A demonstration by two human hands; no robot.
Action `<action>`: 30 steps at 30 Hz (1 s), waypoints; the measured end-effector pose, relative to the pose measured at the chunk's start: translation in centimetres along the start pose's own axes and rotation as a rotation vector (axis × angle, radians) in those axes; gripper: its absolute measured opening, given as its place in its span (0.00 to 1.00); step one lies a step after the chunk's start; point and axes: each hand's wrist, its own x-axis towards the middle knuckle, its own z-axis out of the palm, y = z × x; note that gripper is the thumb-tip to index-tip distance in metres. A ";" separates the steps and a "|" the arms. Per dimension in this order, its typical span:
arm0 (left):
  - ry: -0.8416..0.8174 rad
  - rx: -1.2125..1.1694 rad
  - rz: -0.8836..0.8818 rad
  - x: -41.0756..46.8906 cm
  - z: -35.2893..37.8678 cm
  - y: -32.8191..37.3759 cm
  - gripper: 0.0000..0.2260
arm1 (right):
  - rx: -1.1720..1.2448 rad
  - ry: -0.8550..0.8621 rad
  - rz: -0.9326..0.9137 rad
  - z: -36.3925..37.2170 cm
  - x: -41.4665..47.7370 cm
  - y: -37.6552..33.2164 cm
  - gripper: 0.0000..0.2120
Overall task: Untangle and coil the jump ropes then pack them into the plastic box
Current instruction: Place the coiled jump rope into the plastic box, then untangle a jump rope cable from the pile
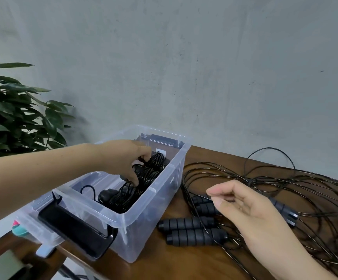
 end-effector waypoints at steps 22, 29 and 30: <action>0.523 -0.627 0.218 -5.6 -6.1 19.1 0.12 | -0.073 0.111 0.107 -6.4 -8.7 3.9 0.09; 0.383 -0.730 0.283 -1.7 -2.1 26.2 0.11 | -0.166 0.227 0.139 -11.5 -13.3 5.9 0.09; 0.370 -0.733 0.274 -1.0 -1.4 26.6 0.10 | -0.194 0.240 0.142 -12.2 -13.5 6.2 0.09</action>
